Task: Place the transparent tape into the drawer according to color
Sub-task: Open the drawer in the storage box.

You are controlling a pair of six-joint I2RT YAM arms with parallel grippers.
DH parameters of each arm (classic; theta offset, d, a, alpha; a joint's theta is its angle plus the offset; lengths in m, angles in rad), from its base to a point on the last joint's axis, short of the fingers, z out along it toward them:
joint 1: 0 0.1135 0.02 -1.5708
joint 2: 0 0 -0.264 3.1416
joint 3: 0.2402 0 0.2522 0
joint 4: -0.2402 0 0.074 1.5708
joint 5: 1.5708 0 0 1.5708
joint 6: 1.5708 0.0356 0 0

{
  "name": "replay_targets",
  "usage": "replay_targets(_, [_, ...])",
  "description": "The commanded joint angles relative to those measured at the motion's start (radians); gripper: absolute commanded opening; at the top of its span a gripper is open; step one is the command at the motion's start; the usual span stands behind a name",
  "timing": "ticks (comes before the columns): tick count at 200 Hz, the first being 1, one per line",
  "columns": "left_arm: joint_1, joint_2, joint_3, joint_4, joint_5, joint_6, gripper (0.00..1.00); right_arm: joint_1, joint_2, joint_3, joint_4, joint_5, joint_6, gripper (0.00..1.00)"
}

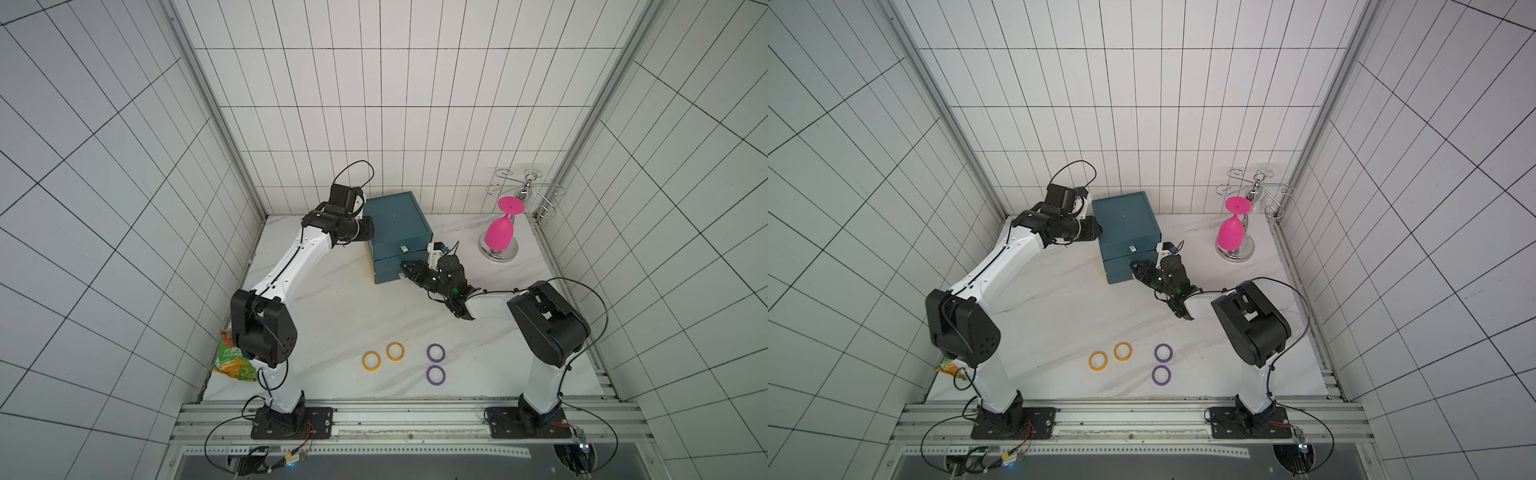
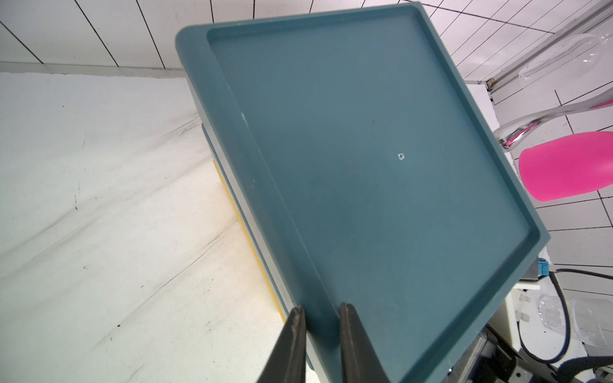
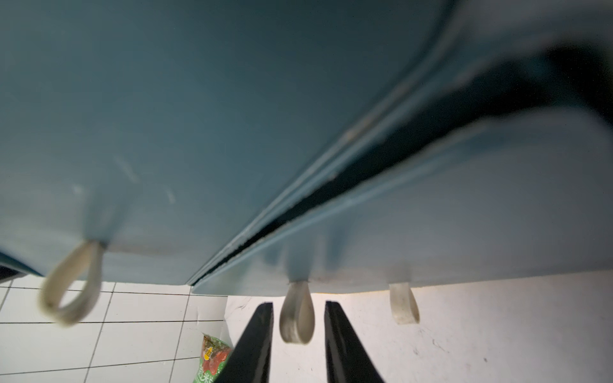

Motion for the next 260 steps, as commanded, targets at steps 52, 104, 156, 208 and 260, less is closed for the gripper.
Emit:
replay_targets(52, [-0.008, 0.036, -0.010, -0.064, 0.035, 0.032, 0.19, -0.009, -0.003, 0.008, 0.045, 0.009, 0.014, 0.00])
replay_targets(104, [-0.009, 0.039, -0.007, -0.065, 0.032, 0.032, 0.18, 0.006, -0.084, -0.055, -0.019, -0.025, 0.014, 0.00])
replay_targets(156, [-0.010, 0.039, -0.005, -0.066, 0.029, 0.031, 0.18, 0.054, -0.190, -0.125, -0.132, -0.026, 0.010, 0.00])
replay_targets(208, [-0.016, 0.037, -0.009, -0.068, 0.024, 0.029, 0.17, 0.106, -0.296, -0.221, -0.238, -0.019, -0.008, 0.00])
replay_targets(260, [-0.022, 0.034, -0.009, -0.070, 0.021, 0.029, 0.17, 0.155, -0.377, -0.259, -0.328, 0.012, -0.028, 0.00])
